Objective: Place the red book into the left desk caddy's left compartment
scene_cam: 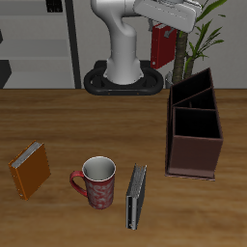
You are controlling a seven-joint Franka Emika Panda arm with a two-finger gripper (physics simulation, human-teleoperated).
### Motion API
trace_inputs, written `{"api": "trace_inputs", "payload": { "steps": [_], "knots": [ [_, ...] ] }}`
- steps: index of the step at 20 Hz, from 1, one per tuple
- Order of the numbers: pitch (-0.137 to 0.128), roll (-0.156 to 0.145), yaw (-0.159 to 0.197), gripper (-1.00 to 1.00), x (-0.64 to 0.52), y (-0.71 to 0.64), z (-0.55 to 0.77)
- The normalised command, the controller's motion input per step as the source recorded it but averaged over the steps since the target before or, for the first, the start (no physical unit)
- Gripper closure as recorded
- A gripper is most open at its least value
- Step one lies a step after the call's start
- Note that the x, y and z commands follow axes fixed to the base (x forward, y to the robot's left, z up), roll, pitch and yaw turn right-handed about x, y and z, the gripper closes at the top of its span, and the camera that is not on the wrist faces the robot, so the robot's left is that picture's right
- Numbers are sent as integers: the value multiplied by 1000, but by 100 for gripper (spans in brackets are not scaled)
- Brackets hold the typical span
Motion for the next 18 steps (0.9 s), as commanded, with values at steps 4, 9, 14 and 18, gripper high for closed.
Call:
{"api": "trace_inputs", "payload": {
  "steps": [4, 9, 14, 18],
  "knots": [
    [-12, 16, 43, 100, -238, 216, -59],
    [-2, -11, 10, 100, -97, 204, -101],
    [-4, 24, 50, 100, -101, 347, -135],
    [-36, 11, 24, 100, -160, 294, 6]
  ]
}}
